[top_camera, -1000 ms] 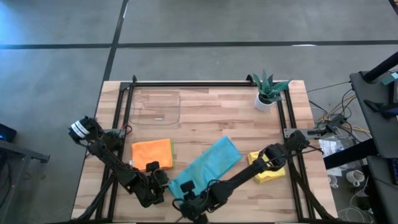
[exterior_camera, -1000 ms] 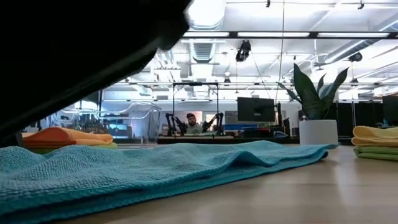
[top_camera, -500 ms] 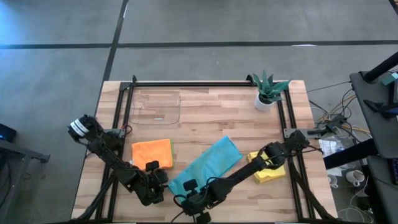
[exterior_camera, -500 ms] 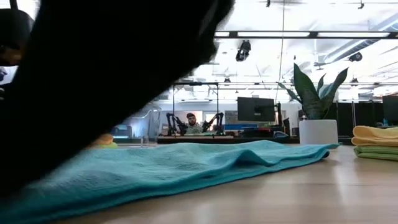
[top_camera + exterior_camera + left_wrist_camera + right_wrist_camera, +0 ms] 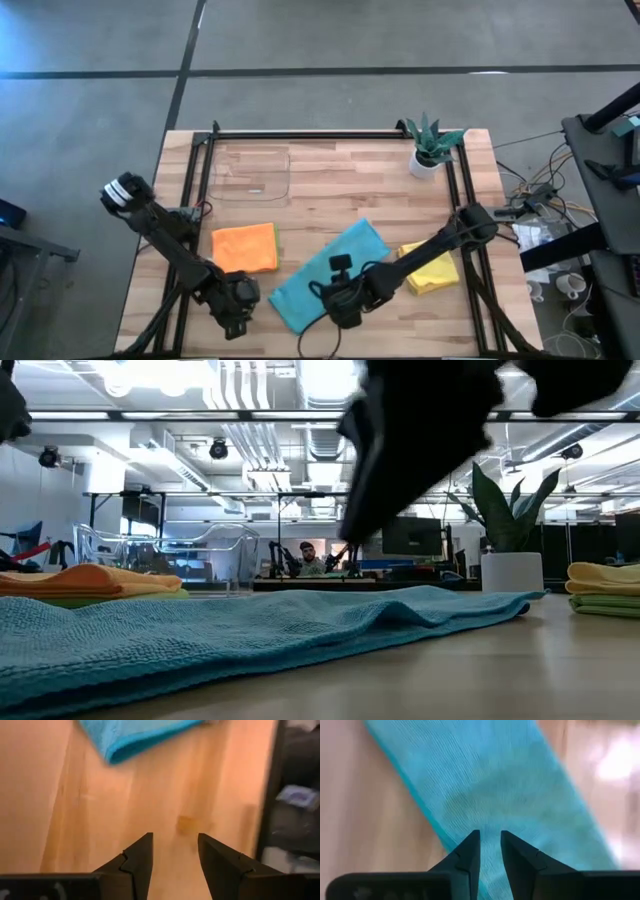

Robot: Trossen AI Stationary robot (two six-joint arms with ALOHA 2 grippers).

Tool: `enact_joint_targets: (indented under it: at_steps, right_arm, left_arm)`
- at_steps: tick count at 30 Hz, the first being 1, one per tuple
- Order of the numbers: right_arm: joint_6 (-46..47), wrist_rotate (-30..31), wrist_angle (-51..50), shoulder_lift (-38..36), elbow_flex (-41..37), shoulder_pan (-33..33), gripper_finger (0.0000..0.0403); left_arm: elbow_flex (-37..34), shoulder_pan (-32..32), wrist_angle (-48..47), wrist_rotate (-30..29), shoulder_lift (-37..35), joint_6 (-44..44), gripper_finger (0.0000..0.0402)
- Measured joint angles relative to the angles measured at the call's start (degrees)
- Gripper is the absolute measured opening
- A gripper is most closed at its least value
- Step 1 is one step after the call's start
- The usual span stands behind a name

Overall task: Fold microfiber towels
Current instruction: Fold the blue microfiber cloth

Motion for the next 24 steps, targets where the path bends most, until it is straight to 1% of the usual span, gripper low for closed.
enact_joint_targets:
  at_steps: [1,2,4,5,7,8,9,13,16,19,20,22,24]
  right_arm:
    - [1.29,-0.04,1.99,-0.03,-2.12,-0.18,0.0071]
    - [2.28,-0.36,3.46,0.26,-4.03,-0.31,0.0070]
    - [2.97,-1.94,6.41,0.64,-6.73,-0.44,0.0068]
    - [2.99,-3.74,9.43,0.41,-7.47,-0.55,0.0068]
    - [3.56,-6.40,11.62,0.89,-8.18,-0.48,0.0068]
    - [4.00,-6.87,12.39,1.44,-8.29,-0.43,0.0068]
    - [4.45,-7.79,13.22,1.68,-8.19,-0.46,0.0069]
    - [4.84,-8.08,14.91,2.48,-6.75,-0.48,0.0070]
    - [3.74,-9.00,14.25,2.56,-4.89,-0.53,0.0070]
    - [2.30,-9.24,9.80,0.75,-3.30,-0.48,0.0069]
    - [2.29,-8.93,7.84,-0.13,-3.12,-0.48,0.0068]
    - [2.53,-6.14,2.26,-1.67,-3.15,-0.44,0.0068]
    - [3.54,-2.13,-3.36,-2.68,-3.41,-0.48,0.0070]
  left_arm:
    - [0.00,0.00,0.17,-0.33,-0.83,-0.62,0.0140]
    - [0.06,0.00,0.62,-2.09,-1.73,-0.66,0.0140]
    - [0.13,0.06,2.89,-9.61,-2.95,2.22,0.0140]
    - [-0.02,0.07,4.94,-14.60,-3.41,4.54,0.0140]
    - [-0.49,0.34,9.95,-24.41,-3.34,8.87,0.0140]
    - [-0.79,0.80,12.86,-27.34,-2.65,10.94,0.0140]
    - [-0.97,1.44,15.68,-28.28,-1.77,12.93,0.0140]
    - [-0.81,4.63,27.23,-27.55,5.33,19.77,0.0140]
    - [0.24,6.55,32.29,-23.48,11.81,22.19,0.0140]
    - [0.92,7.35,31.89,-17.80,16.28,20.70,0.0140]
    - [0.86,7.29,31.50,-16.79,17.31,19.32,0.0140]
    - [1.09,7.17,30.27,-13.98,18.21,15.91,0.0140]
    - [1.25,6.57,26.82,-11.10,18.43,12.58,0.0140]
